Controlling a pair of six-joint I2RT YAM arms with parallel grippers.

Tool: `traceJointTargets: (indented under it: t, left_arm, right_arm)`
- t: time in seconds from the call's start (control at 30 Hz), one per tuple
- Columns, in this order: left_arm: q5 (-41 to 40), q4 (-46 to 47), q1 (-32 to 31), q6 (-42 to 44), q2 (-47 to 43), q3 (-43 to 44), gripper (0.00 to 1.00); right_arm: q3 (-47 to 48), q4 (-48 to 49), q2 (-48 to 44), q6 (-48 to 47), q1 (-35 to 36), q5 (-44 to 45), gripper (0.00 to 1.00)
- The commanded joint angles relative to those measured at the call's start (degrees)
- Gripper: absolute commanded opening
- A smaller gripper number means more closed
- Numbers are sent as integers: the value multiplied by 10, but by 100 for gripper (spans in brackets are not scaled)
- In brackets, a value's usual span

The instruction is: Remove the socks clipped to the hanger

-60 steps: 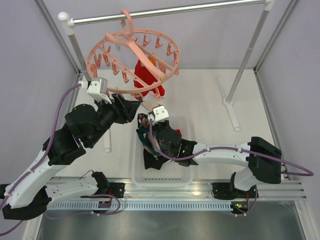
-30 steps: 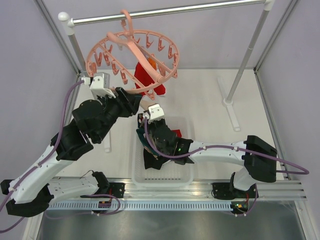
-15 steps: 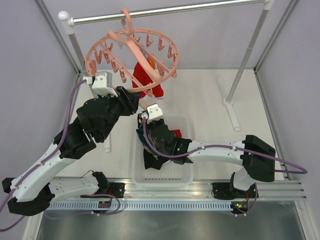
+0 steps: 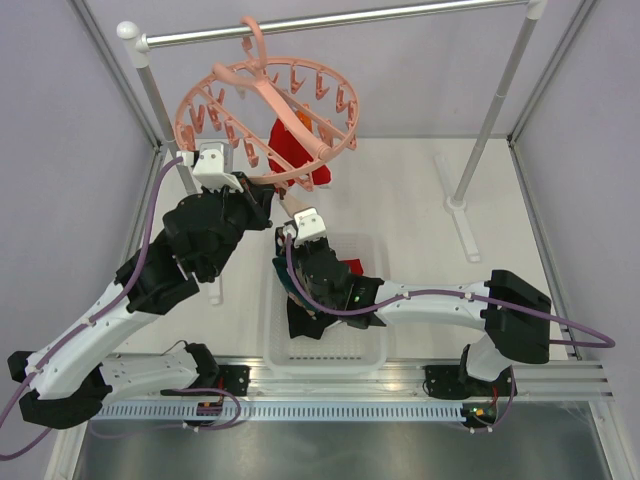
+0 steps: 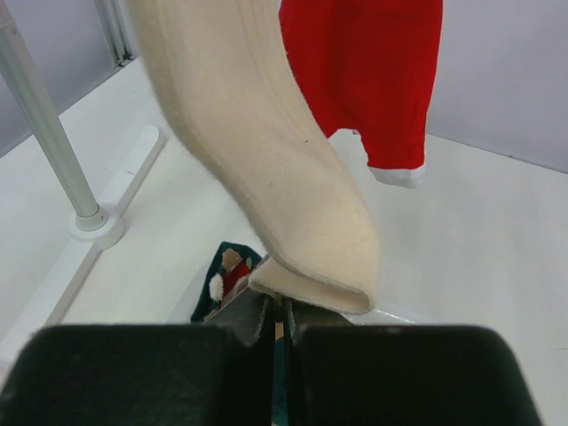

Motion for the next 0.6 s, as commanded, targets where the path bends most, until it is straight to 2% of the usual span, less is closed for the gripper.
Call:
traceJointTargets:
  t: [0.0,0.23,0.57]
  left_arm:
    - [-13,24,0,20,1,18,6]
    - [11,21,0,8,-15,7,6]
    - [99,9,0,-6,-63,-23,5]
  right_arm:
    - [-2,1,-24,15,1,2,1]
    - [-11,-1,-35,14,1,4,1]
    - [7,4,-23,2,0,9,1]
